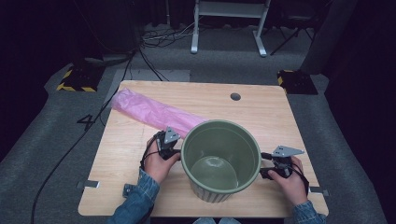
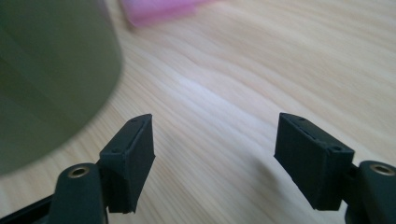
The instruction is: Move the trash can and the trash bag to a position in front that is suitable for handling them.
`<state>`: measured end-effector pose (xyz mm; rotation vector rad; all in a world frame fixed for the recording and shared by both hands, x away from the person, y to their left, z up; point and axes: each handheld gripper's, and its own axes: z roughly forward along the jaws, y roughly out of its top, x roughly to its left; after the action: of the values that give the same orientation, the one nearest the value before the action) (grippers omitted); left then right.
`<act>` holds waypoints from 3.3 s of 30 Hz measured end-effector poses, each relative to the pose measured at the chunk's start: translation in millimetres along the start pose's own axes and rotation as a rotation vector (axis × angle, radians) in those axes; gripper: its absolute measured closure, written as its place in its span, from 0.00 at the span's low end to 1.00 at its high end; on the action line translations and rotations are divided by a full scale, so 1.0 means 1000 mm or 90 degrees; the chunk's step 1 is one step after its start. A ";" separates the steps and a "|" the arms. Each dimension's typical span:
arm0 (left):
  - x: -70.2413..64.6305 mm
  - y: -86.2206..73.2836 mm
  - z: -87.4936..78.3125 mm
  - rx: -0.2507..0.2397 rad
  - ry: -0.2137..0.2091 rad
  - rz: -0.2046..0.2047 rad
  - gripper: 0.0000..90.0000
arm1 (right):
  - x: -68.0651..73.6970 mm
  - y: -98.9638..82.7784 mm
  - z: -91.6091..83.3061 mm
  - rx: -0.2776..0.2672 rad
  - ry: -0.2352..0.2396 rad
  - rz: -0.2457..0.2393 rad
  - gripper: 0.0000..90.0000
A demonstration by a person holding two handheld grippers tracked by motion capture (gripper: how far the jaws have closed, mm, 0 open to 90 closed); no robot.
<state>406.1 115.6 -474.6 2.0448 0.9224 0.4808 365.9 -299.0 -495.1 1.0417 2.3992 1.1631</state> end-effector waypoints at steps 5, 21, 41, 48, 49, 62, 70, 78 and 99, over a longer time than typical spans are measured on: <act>0.007 0.016 0.034 -0.002 -0.008 0.001 0.28 | -0.004 -0.014 -0.004 0.008 -0.019 0.016 0.31; 0.020 0.018 0.070 0.079 -0.017 -0.023 0.34 | 0.003 -0.015 -0.004 0.016 -0.053 -0.005 0.31; 0.024 -0.030 -0.003 0.109 -0.033 -0.022 0.40 | 0.001 -0.013 -0.002 0.016 -0.046 -0.011 0.31; 0.024 -0.052 -0.033 0.111 -0.033 -0.007 0.43 | -0.001 -0.011 0.000 0.017 -0.043 -0.013 0.31; 0.024 -0.054 -0.037 0.110 -0.036 -0.009 0.43 | -0.001 -0.011 0.000 0.017 -0.043 -0.013 0.31; 0.023 -0.081 -0.101 0.062 0.043 -0.062 0.34 | -0.001 -0.011 0.000 0.016 -0.043 -0.014 0.31; 0.015 -0.062 -0.084 0.028 0.044 -0.083 0.35 | -0.001 -0.011 0.000 0.017 -0.043 -0.013 0.31; 0.000 -0.029 -0.018 0.063 0.033 -0.071 0.37 | -0.001 -0.011 0.000 0.017 -0.043 -0.013 0.31; 0.025 -0.077 -0.069 0.112 0.019 -0.033 0.58 | -0.001 -0.011 0.000 0.016 -0.040 -0.016 0.31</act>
<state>346.4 200.7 -496.0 2.1694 1.0652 0.4148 361.3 -304.3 -503.8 1.0362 2.3779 1.0778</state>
